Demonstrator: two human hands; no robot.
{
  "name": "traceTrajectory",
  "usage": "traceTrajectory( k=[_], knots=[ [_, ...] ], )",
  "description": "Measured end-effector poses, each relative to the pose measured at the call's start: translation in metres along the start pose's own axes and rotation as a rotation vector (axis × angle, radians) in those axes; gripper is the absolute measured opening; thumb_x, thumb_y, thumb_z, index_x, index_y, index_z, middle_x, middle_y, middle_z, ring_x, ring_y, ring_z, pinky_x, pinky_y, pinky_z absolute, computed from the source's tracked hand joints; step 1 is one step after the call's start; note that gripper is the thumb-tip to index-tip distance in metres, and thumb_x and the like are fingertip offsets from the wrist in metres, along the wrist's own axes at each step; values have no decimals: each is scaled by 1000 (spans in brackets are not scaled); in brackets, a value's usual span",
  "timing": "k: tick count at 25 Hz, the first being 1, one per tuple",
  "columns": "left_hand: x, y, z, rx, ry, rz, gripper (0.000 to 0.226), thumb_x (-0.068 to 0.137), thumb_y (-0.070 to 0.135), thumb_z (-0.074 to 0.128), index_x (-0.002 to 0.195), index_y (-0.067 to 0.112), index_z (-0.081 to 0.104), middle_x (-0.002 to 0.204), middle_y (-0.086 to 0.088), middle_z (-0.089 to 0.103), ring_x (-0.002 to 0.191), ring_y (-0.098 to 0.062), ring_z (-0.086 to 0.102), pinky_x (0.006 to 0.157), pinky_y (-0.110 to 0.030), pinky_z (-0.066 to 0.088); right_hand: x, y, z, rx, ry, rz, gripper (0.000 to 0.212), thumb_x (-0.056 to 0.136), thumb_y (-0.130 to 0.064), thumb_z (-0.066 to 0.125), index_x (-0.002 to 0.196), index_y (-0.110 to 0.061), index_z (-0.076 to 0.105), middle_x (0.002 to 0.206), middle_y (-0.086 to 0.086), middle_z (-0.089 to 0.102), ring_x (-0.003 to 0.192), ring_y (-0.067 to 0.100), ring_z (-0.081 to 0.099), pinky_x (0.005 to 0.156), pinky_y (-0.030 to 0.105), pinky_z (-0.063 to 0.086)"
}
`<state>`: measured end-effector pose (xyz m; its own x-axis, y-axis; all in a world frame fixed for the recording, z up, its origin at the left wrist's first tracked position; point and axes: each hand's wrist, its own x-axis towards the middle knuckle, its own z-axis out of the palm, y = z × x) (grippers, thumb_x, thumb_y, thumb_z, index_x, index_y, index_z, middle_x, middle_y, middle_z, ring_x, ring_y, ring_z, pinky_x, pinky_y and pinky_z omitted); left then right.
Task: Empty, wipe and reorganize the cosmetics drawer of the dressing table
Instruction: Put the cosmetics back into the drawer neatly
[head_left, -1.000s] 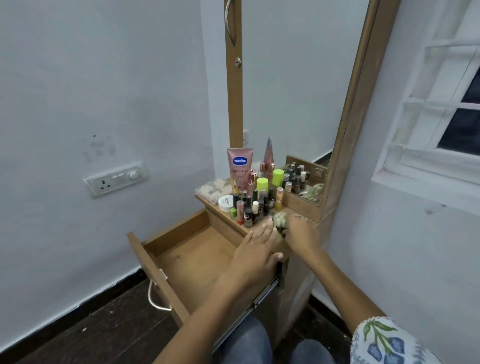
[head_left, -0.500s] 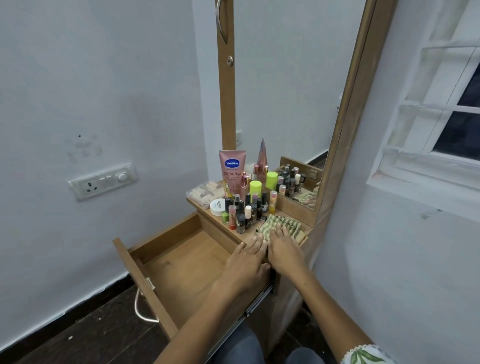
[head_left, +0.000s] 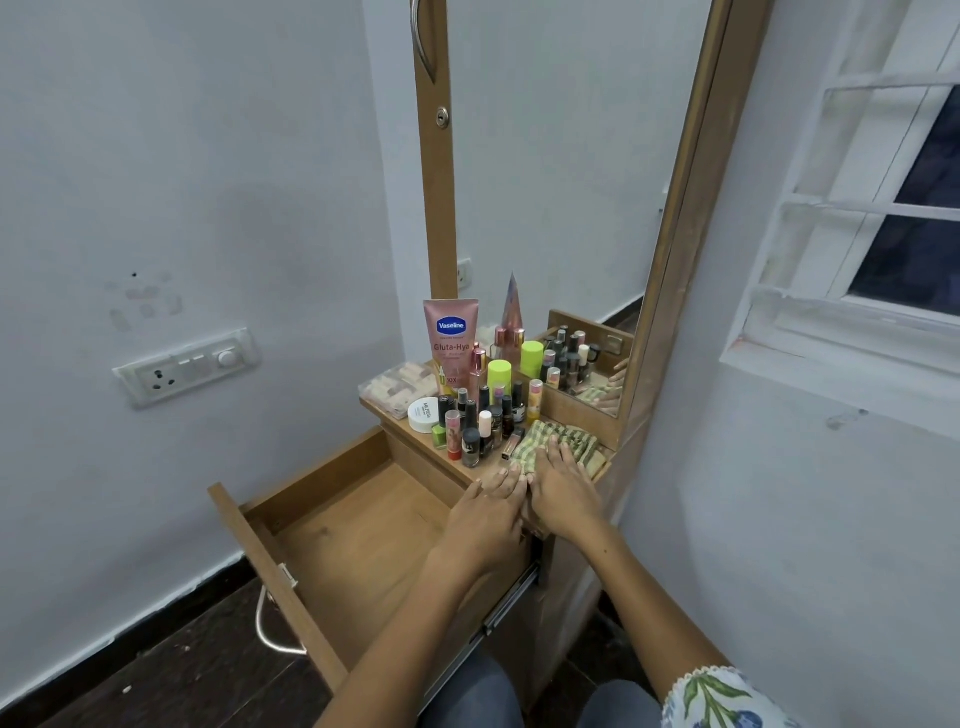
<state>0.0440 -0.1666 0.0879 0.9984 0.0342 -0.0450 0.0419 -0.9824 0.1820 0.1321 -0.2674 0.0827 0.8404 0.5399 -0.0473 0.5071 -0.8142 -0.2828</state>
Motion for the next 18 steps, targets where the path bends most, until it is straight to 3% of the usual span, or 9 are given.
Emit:
traceTrajectory(
  k=[5,6,8,9,10,13,15,18],
  knots=[
    [-10,2,2,-91,135,-18,55,100,29,34,151,15,18,158,-2,18,146,-13,11,118,-34,6,4,5,-9,106,-100,-12,55,103,-29,26,151,-7,15,160,10,-4,148,23,-4,119,41,6],
    [-15,2,3,-137,197,-29,53,100,29,35,150,16,23,157,-1,24,145,-12,16,118,-33,9,4,6,-11,153,-93,-8,51,102,-29,28,147,-5,30,160,12,2,148,24,3,119,43,12],
    [-25,-1,5,-237,327,-59,48,99,28,39,146,17,33,151,0,36,141,-13,27,118,-33,17,5,1,-13,241,61,-6,35,98,-25,33,112,-6,59,150,16,36,137,26,35,109,44,34],
    [-30,-3,6,-284,381,-76,46,99,27,42,143,17,38,149,0,40,140,-13,31,117,-33,21,4,-4,-13,237,167,-27,29,97,-23,35,101,-9,60,135,13,51,124,24,48,102,42,41],
    [-34,-4,6,-323,419,-95,44,99,25,43,142,17,41,148,-1,42,139,-13,32,117,-32,22,5,-10,-12,200,238,-68,28,97,-22,36,104,-10,60,126,10,57,117,22,53,101,40,42],
    [-42,-10,5,-373,461,-152,42,99,24,42,141,16,42,148,-1,40,139,-12,31,115,-28,21,13,-25,-4,-15,240,-161,43,99,-25,35,138,-10,46,149,6,40,138,21,35,115,43,22],
    [-48,-14,3,-382,482,-178,42,100,26,41,141,16,43,148,0,41,139,-12,32,113,-27,23,15,-32,2,-152,245,-142,46,99,-28,34,141,-10,42,152,6,37,141,21,30,116,45,15],
    [-51,-21,2,-437,515,-238,40,99,28,43,137,17,49,142,2,48,134,-12,38,108,-25,29,7,-39,17,-197,375,-151,41,97,-29,42,131,-9,53,143,8,49,135,21,39,116,46,16]
  ],
)
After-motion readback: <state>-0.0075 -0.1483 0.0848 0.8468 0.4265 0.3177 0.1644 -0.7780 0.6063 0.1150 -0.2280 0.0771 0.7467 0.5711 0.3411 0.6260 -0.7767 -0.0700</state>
